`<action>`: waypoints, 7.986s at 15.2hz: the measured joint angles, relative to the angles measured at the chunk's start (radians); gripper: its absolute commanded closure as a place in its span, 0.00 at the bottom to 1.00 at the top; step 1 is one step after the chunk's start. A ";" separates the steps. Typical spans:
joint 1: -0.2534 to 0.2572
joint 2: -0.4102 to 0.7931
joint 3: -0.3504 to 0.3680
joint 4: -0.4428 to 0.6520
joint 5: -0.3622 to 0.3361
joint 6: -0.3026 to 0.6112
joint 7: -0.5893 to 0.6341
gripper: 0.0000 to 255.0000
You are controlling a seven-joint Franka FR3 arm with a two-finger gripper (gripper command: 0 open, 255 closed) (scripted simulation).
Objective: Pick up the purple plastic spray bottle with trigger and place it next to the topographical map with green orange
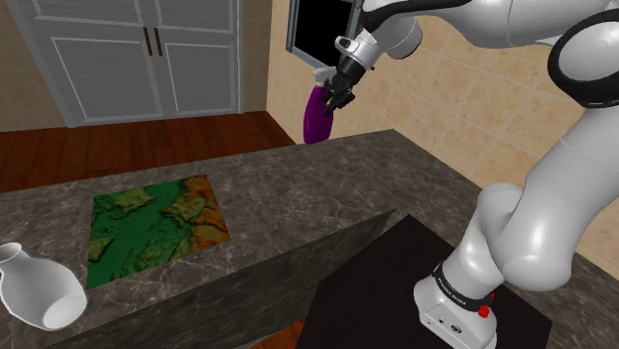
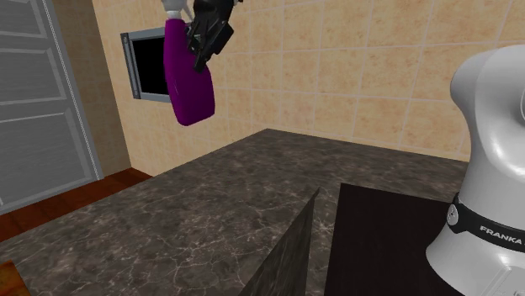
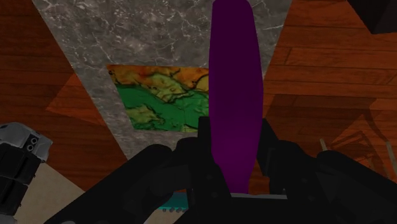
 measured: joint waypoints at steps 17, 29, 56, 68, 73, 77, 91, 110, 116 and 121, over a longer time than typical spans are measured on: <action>0.199 -0.004 0.236 -0.053 0.014 0.263 0.345 1.00; 0.324 0.154 0.359 0.110 0.022 0.365 0.575 1.00; 0.408 0.471 0.459 0.327 0.076 0.526 0.690 1.00; 0.388 0.542 0.498 0.282 0.153 0.631 0.600 1.00; 0.376 0.577 0.518 0.271 0.187 0.671 0.559 1.00; 0.365 0.610 0.535 0.272 0.214 0.700 0.527 1.00; 0.323 0.729 0.603 0.285 0.306 0.799 0.412 1.00; 0.300 0.800 0.638 0.311 0.347 0.844 0.356 0.00; 0.296 0.681 0.618 0.210 0.336 0.816 0.357 0.00; 0.294 0.665 0.616 0.195 0.335 0.813 0.355 0.00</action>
